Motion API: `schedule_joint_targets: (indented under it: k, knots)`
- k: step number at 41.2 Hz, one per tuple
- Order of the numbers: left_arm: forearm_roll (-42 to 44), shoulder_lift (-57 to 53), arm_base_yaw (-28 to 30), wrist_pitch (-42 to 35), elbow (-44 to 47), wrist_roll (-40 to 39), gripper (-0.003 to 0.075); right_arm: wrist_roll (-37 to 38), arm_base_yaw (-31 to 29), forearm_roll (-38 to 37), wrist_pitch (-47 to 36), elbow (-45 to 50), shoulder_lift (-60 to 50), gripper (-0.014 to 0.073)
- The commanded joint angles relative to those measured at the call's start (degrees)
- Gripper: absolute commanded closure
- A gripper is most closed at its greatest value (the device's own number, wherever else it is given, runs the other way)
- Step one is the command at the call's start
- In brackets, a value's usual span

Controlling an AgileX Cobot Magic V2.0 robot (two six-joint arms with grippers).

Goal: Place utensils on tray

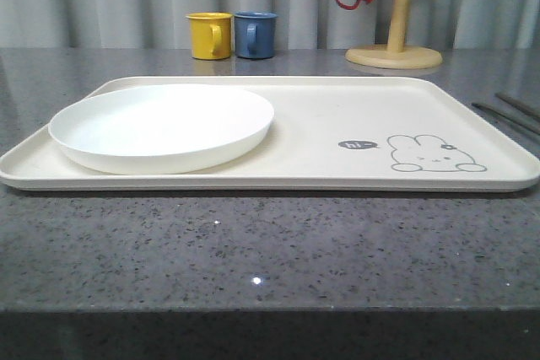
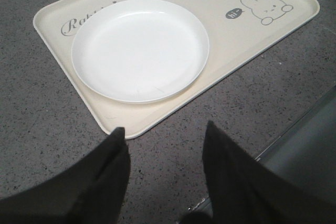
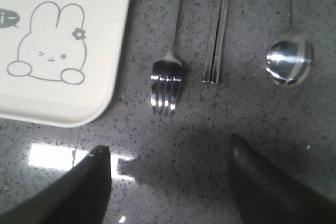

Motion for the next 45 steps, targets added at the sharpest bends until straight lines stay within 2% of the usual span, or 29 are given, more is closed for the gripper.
schedule_joint_targets:
  k: [1,6,25,41,45]
  knots:
    - [0.02,0.04,-0.46,-4.16,-1.43,-0.57,0.0407,-1.42,0.13,0.12,-0.04,-5.16,4.02,0.0188]
    - [0.02,0.04,-0.46,-4.16,-1.43,-0.57,0.0407,-2.02,0.18,0.12,0.88,-8.96,9.49,0.0277]
    - [0.02,0.04,-0.46,-4.16,-1.43,-0.57,0.0407,-2.02,0.18,1.52,3.74,-20.88,27.83,0.0285]
    - [0.02,0.04,-0.46,-4.16,-1.43,-0.57,0.0407,-2.02,0.18,1.41,2.68,-21.72,33.94,0.0288]
    - [0.02,0.04,-0.46,-4.16,-1.43,-0.57,0.0407,-2.02,0.18,1.41,2.67,-21.72,34.01,0.0344]
